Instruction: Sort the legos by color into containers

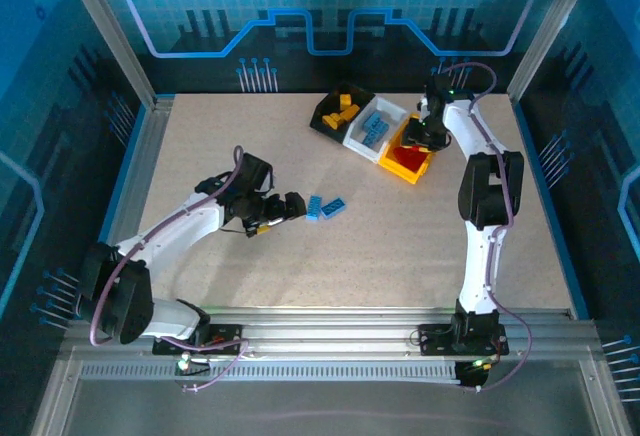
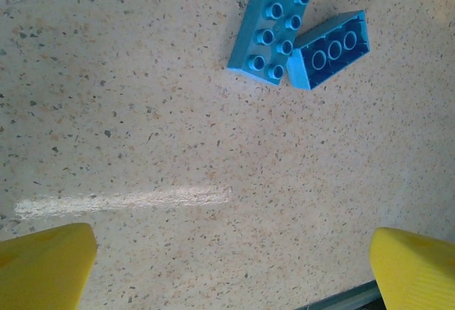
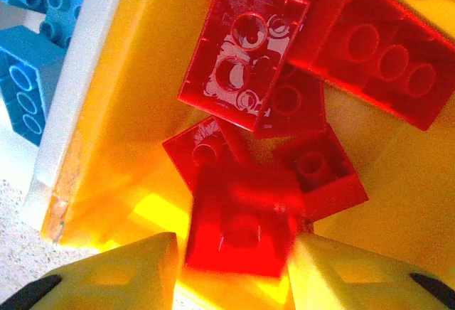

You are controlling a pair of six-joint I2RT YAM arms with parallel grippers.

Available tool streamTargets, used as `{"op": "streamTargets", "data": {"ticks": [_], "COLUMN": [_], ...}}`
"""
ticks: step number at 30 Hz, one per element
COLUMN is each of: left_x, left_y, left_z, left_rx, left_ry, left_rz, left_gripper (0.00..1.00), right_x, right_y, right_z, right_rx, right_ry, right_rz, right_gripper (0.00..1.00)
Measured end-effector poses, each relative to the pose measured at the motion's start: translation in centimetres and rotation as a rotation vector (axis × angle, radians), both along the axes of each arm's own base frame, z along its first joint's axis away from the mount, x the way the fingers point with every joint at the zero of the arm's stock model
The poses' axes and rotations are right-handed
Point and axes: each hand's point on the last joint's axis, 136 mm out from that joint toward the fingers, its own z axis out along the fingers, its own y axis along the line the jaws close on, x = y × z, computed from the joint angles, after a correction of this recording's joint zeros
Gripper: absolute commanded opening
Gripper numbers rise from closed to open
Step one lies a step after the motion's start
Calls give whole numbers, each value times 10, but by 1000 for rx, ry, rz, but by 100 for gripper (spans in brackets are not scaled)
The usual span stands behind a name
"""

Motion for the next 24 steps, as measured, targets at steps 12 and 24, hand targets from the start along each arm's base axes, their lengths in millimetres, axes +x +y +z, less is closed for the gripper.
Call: {"op": "streamTargets", "data": {"ticks": [12,24], "left_x": [0,14], "left_y": [0,-11], "left_z": [-7,-10], "left_rx": [10,37], "left_ry": [20,13], "left_rz": [-3,-50], "left_gripper": [99,99], "right_x": [1,-34], "right_y": [3,9], "right_z": [2,25], "right_rx": [22,47], "right_ry": [-1,2], "right_rz": [-10,-7], "right_gripper": [57,58]}}
